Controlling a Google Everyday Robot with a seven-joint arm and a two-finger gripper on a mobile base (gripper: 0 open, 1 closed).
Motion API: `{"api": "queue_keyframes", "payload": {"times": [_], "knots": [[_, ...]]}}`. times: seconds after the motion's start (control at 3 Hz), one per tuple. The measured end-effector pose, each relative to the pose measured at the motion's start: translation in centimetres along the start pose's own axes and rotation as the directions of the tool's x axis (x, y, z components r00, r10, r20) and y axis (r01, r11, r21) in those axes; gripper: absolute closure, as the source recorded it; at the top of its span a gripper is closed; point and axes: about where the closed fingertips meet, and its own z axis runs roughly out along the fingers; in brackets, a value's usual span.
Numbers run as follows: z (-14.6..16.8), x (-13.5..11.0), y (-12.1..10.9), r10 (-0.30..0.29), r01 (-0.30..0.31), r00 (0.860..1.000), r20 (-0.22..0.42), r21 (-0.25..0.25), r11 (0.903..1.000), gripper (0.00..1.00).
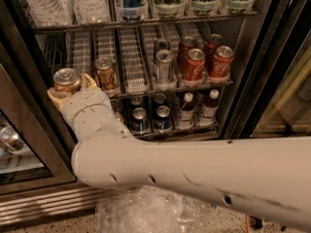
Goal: Pick orange can from middle shelf of fridge
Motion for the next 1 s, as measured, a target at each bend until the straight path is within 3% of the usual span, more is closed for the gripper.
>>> {"api": "queue_keyframes", "payload": {"times": [0.67,1.0], "knots": [[-5.4,-2.7,-1.3,0.012,-0.01,1.0,0.015,-0.101,0.9948,1.0],[-5.8,-3.1,-1.1,0.032,-0.029,0.999,0.027,-0.117,0.9927,0.96]]}}
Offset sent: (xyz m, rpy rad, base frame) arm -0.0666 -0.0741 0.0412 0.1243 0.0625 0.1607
